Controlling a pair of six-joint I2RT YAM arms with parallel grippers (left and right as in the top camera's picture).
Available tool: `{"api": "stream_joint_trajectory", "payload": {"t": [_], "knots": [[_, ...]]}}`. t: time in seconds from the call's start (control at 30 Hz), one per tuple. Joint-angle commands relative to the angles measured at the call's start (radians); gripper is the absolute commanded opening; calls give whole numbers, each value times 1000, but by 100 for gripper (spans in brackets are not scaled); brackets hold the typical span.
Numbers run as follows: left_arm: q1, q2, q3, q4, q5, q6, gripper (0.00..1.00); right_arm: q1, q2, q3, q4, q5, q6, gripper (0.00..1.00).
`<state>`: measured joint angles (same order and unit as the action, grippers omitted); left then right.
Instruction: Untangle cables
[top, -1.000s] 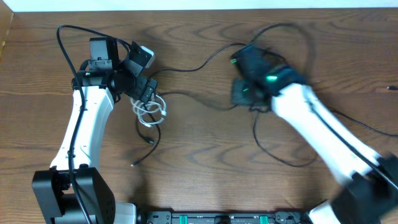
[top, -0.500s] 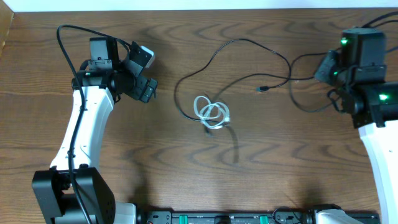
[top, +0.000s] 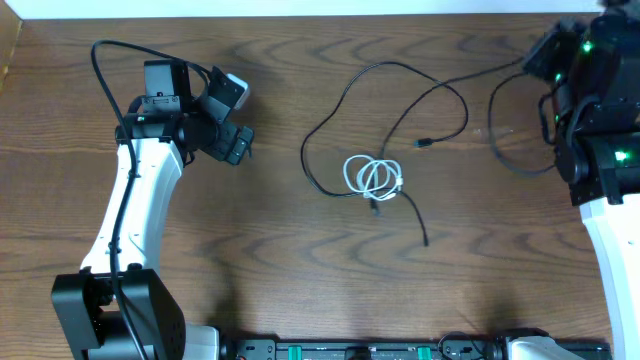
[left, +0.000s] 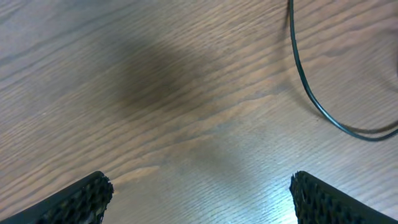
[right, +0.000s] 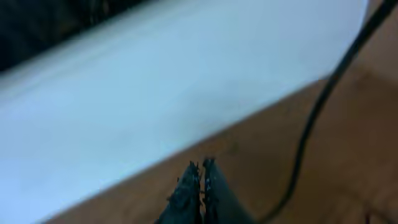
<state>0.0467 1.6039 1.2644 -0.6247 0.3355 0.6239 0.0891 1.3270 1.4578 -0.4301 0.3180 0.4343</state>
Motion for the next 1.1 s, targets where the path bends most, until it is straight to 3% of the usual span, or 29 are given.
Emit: {"api": "stream_joint_trajectory", "payload": {"t": [0.0,0.23,0.4,0.8,1.07], "knots": [[2,10,-4,-3,32,-16,93,-3,-7,16,92,180,-119,1],[2,10,-4,-3,32,-16,92,-3,-7,16,325,512,-463,1],[2,10,-4,-2,32,-16,92,0,-7,16,523,605,-664,1],[2,10,-4,-3,34,-16,92,103,-7,17,703,604,-733,1],[2,10,-4,-3,48,-16,93,226,-7,17,715,606,-746,1]]}}
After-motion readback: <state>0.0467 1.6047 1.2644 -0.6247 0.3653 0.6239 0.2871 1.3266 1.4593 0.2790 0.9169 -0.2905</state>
